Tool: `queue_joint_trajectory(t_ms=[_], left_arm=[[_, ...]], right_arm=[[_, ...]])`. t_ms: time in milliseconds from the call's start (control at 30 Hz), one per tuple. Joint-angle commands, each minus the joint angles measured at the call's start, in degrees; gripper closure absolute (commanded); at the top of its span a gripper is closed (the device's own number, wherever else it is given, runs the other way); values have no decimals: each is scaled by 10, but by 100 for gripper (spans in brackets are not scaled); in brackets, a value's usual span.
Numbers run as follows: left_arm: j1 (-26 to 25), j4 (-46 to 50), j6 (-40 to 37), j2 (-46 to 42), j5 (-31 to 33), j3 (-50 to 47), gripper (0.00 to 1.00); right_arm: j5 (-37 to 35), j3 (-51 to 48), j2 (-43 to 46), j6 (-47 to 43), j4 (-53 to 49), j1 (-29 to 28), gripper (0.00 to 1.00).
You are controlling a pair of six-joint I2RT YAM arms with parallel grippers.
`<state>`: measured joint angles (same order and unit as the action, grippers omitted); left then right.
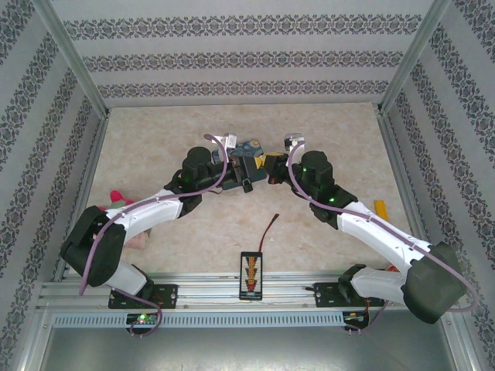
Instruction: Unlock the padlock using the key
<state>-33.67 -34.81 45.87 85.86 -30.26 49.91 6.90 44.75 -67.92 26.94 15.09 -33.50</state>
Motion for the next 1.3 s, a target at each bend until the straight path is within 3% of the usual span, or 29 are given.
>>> queue_joint_trajectory(t_ms=[0, 67, 200, 333, 567, 667, 800, 933, 1267], left_arm=[[-3, -28, -2, 0, 4, 14, 92], [-3, -24, -9, -5, 6, 14, 99], [-2, 19, -53, -23, 4, 21, 100], [-2, 175, -192, -72, 1, 57, 100], [-2, 487, -439, -120, -27, 161, 100], [-2, 572, -489, -113, -54, 198, 100], [-3, 658, -546, -89, -110, 247, 100], [-15, 715, -591, -61, -127, 289, 100], [-35, 721, -633, -20, -172, 330, 100]], right_arm=[[10, -2, -2, 10, 20, 3, 100], [9, -2, -2, 10, 20, 3, 100], [10, -1, 2, 4, 14, 4, 100], [21, 9, 14, -9, -16, 15, 74], [65, 14, 52, -25, -83, 56, 53], [157, 17, 71, -33, -106, 90, 55], [349, 17, 82, -12, -98, 155, 57], [466, 8, 97, -1, -76, 185, 60], [581, 12, 104, -28, -64, 166, 60]])
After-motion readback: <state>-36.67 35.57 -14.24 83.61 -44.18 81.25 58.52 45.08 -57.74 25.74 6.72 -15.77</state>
